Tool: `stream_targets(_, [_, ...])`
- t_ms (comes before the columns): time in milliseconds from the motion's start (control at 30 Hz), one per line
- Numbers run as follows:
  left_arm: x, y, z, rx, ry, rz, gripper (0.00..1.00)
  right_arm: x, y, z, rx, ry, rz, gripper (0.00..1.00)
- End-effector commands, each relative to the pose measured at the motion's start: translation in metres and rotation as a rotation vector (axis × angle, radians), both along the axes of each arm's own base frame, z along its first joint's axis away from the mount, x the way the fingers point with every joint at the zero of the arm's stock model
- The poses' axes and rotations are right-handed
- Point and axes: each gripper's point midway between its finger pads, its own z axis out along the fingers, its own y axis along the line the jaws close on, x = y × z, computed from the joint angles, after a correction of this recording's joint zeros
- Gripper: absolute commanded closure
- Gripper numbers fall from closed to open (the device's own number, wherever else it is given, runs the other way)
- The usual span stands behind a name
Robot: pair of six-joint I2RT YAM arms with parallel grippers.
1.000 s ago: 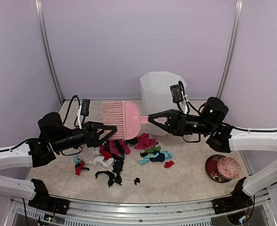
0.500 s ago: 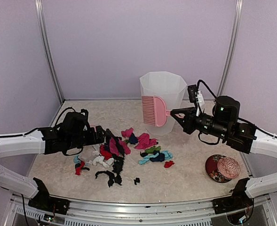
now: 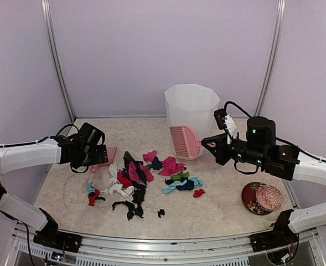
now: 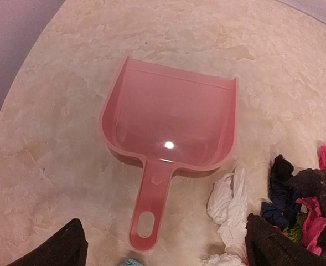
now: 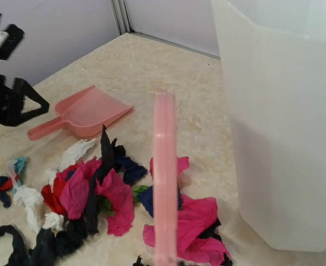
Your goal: Sweep away the paper scraps from the table
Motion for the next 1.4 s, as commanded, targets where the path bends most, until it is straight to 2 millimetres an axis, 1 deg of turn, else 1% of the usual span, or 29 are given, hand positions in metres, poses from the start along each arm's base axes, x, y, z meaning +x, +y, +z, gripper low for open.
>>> stream_targets(0, [-0.001,0.006,-0.030,0.047,0.097,-0.013,0.04,0.000,0.003,0.007,-0.001,-0.021,0.024,1.00])
stream_targets(100, [0.003,0.007,-0.042,0.056,0.127,-0.011,0.08,-0.001,0.004,0.007,-0.005,-0.020,0.034,1.00])
stream_targets(233, [0.004,0.015,-0.058,0.069,0.167,0.004,0.13,-0.002,0.002,0.006,-0.009,-0.017,0.031,1.00])
stream_targets(333, [0.008,0.014,-0.064,0.055,0.174,-0.005,0.17,-0.004,0.002,0.005,-0.008,-0.013,0.036,1.00])
stream_targets(500, [0.020,0.007,-0.070,0.016,0.170,-0.032,0.26,-0.004,0.004,0.003,-0.008,-0.003,0.043,1.00])
stream_targets(567, [0.025,0.005,-0.074,0.017,0.176,-0.040,0.28,-0.004,0.004,0.003,-0.007,0.000,0.042,1.00])
stream_targets(700, [0.032,0.007,-0.083,0.028,0.193,-0.036,0.33,-0.005,0.003,0.001,-0.006,0.010,0.040,1.00])
stream_targets(833, [0.036,0.004,-0.087,0.022,0.192,-0.044,0.47,-0.005,0.001,0.000,-0.006,0.012,0.032,1.00])
stream_targets(900, [0.036,0.006,-0.087,0.030,0.192,-0.035,0.53,-0.005,0.000,0.000,-0.008,0.015,0.030,1.00])
stream_targets(933, [0.036,0.008,-0.087,0.036,0.191,-0.029,0.55,-0.005,0.000,0.000,-0.008,0.017,0.028,1.00])
stream_targets(1067, [0.035,0.014,-0.083,0.057,0.184,-0.006,0.58,-0.003,0.001,-0.003,-0.013,0.022,0.026,1.00])
stream_targets(1133, [0.036,0.016,-0.080,0.065,0.176,0.004,0.63,-0.003,0.004,-0.003,-0.015,0.026,0.031,1.00])
stream_targets(1167, [0.036,0.016,-0.078,0.066,0.172,0.005,0.68,-0.002,0.005,-0.004,-0.016,0.028,0.035,1.00])
stream_targets(1333, [0.039,0.015,-0.068,0.062,0.144,0.007,1.00,-0.001,0.009,-0.002,-0.017,0.033,0.045,1.00])
stream_targets(1367, [0.039,0.015,-0.065,0.065,0.135,0.010,1.00,-0.002,0.008,-0.002,-0.020,0.035,0.045,1.00])
